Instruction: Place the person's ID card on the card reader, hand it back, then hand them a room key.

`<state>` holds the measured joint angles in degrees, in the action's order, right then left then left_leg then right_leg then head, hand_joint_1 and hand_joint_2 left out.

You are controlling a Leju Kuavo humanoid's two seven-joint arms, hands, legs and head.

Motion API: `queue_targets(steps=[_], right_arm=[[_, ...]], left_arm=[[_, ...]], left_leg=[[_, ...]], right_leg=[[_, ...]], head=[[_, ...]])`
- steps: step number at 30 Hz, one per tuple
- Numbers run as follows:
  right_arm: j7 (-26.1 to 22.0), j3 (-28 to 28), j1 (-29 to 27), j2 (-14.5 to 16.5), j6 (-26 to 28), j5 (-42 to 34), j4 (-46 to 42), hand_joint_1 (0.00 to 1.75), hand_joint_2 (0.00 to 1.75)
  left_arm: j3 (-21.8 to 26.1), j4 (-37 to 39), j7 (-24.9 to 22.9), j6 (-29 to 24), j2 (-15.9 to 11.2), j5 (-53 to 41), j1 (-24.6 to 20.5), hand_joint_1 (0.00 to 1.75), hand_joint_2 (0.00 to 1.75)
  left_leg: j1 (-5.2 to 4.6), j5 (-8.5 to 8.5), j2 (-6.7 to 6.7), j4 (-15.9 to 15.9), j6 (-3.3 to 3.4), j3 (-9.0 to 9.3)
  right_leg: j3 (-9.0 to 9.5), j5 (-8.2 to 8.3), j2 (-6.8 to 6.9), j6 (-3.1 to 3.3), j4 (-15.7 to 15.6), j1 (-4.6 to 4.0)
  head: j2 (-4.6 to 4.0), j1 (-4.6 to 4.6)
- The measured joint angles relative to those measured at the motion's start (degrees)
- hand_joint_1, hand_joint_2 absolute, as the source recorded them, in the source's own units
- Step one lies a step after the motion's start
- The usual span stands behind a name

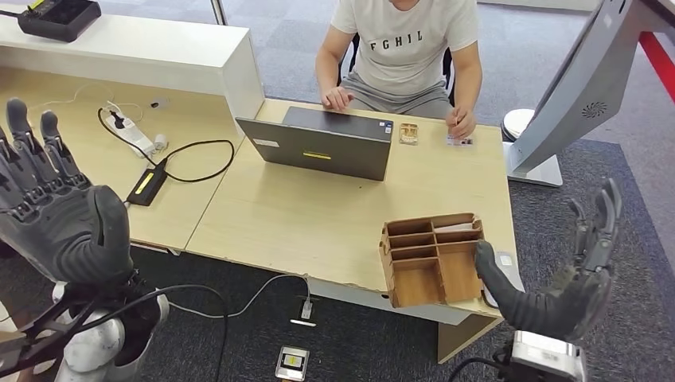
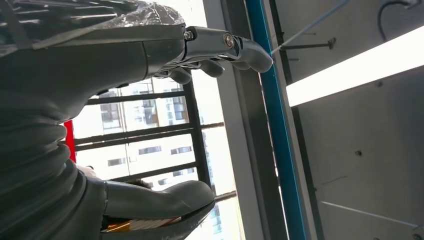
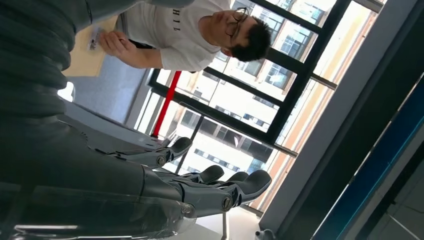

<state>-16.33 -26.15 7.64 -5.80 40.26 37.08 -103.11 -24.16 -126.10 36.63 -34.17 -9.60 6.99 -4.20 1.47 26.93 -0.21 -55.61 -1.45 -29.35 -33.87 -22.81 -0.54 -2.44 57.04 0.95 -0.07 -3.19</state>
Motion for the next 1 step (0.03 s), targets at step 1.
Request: queue_targets(steps=[1], right_arm=[[-0.18,0.14,-0.20,0.00,-0.01,-0.16,-0.43,0.00,1.75]], left_arm=[[0.00,-0.04,0.03,-0.06,0.00,-0.02,0.07,0.00,1.75]], left_leg=[[0.00,0.00,0.00,0.00,0.00,0.00]], right_leg=[[0.00,0.00,0.00,0.00,0.00,0.00]], head=[[0.00,0.00]])
